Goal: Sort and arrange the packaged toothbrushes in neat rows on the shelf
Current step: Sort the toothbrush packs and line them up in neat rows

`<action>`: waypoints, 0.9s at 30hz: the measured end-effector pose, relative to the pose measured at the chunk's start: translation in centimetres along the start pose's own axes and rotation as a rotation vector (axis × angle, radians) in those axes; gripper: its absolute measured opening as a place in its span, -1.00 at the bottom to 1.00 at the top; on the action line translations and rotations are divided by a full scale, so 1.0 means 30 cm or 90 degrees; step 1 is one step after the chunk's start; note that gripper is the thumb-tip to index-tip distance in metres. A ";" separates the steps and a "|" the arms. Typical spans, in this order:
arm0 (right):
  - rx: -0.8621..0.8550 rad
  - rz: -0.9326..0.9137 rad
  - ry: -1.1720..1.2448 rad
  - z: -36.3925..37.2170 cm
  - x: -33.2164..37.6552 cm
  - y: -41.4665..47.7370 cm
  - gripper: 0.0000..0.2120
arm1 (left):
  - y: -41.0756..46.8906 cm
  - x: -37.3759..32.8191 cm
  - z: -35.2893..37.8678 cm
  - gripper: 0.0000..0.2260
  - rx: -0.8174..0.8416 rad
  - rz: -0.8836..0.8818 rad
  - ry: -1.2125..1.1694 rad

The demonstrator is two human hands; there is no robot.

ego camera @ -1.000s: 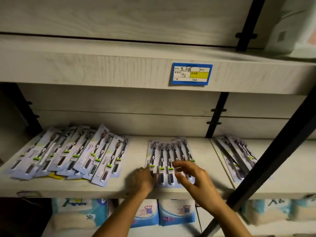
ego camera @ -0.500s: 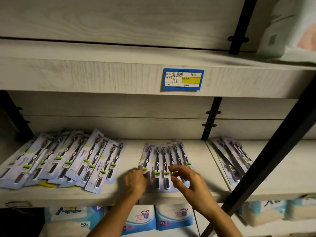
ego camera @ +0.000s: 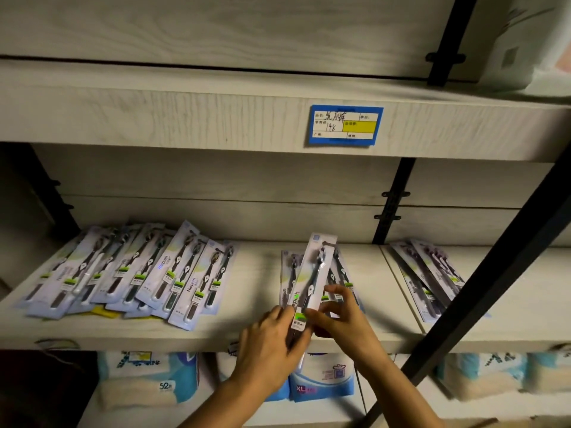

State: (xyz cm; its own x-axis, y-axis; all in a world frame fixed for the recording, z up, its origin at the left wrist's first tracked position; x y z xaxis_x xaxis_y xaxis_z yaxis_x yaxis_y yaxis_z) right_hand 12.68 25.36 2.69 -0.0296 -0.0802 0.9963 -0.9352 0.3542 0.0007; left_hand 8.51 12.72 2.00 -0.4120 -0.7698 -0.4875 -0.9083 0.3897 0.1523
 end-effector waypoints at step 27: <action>-0.067 -0.029 0.007 -0.169 -0.017 -0.054 -0.57 | 0.351 0.151 0.330 -0.69 0.048 -0.229 0.163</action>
State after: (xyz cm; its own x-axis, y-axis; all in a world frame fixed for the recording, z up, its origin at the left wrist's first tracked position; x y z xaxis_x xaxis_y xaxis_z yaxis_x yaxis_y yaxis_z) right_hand 16.01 29.56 2.63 0.0170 -0.0885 0.9959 -0.8933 0.4461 0.0549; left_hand -2.20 18.34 -7.10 -0.0835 -0.9596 -0.2686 -0.9931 0.1023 -0.0566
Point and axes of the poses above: each hand's wrist, its own y-axis towards the middle knuckle, its own z-axis out of the palm, x = y × z, the point moved 6 cm from there along y, towards the middle knuckle, and after that the axes turned 12 degrees about -z, right-handed, at the moved point
